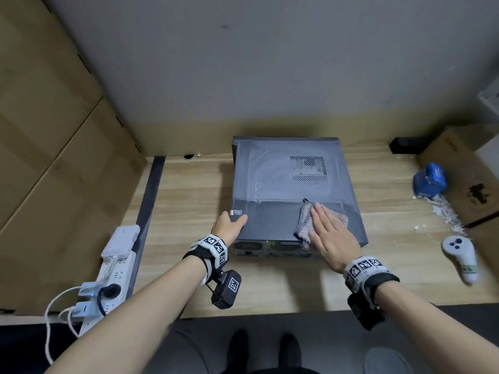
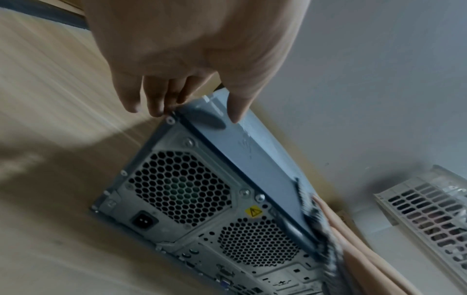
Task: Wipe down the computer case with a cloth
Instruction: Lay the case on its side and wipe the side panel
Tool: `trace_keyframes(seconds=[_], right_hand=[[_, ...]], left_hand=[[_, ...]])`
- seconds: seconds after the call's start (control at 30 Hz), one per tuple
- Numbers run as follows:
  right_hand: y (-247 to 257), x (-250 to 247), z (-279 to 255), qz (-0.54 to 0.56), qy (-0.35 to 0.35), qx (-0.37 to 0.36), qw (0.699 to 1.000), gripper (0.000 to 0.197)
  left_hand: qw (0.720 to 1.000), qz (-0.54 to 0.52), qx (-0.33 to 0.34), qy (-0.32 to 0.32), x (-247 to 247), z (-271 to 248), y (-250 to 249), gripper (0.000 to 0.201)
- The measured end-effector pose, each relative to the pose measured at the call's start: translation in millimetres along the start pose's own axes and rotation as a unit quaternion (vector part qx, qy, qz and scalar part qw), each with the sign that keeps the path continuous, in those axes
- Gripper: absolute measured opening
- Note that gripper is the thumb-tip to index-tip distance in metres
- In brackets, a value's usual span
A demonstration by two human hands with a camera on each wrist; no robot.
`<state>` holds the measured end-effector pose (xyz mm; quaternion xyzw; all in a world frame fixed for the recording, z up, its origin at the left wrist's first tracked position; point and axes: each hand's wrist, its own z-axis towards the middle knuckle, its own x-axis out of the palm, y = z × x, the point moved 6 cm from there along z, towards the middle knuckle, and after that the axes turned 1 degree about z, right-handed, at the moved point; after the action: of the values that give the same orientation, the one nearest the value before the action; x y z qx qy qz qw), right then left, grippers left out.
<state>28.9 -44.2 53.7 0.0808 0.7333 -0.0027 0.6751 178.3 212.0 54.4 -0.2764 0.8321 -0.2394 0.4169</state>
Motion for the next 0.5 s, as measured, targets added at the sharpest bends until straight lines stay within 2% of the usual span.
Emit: trace_keyframes(seconds=[0.13,0.33,0.5], right_hand=[[-51.0,0.9,-23.1,0.023,0.007,0.068,0.997,0.073],[-55.2,-2.1,-23.3,0.074,0.023,0.116,0.99,0.081],[-56.8,-1.1,-0.6,0.073,0.004,0.147,0.986,0.082]], left_hand=[[1.0,0.002,-0.016,-0.02,11.1,5.8,-4.4,0.09],[0.997,-0.016,-0.058,-0.041,9.1,17.2,-9.2,0.066],[0.994,-0.032,-0.094,-0.034,8.4,27.4,-2.7,0.084]])
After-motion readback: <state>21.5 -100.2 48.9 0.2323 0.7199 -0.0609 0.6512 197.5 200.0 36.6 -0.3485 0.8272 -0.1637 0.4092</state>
